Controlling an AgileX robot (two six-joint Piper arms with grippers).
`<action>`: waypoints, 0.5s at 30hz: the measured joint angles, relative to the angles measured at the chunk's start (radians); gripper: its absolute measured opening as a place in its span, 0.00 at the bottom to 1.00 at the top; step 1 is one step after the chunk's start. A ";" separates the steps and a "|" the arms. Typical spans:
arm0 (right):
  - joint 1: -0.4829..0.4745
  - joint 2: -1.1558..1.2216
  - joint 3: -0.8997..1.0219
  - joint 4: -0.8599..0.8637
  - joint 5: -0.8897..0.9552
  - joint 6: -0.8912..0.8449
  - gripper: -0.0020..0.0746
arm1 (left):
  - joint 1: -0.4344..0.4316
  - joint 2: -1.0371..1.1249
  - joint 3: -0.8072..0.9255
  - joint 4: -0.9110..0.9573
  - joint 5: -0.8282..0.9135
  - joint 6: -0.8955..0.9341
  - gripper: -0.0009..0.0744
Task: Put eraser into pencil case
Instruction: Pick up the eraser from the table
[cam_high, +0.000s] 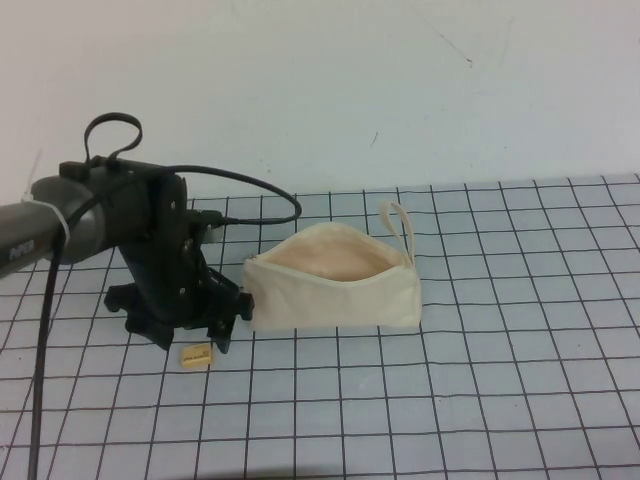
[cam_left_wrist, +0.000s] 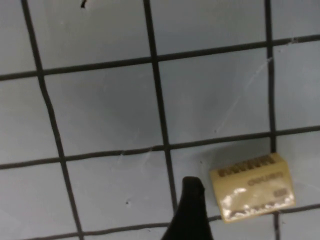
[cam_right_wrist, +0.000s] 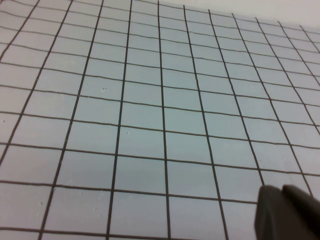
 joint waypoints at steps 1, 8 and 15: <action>0.000 0.000 0.000 0.000 0.000 0.000 0.02 | 0.000 0.005 -0.002 0.005 -0.002 0.000 0.72; 0.000 0.000 0.000 0.000 0.000 0.000 0.02 | 0.000 0.031 -0.002 0.019 -0.024 -0.004 0.70; 0.000 0.000 0.000 0.000 0.000 0.000 0.02 | 0.000 0.056 -0.002 0.019 -0.019 -0.005 0.45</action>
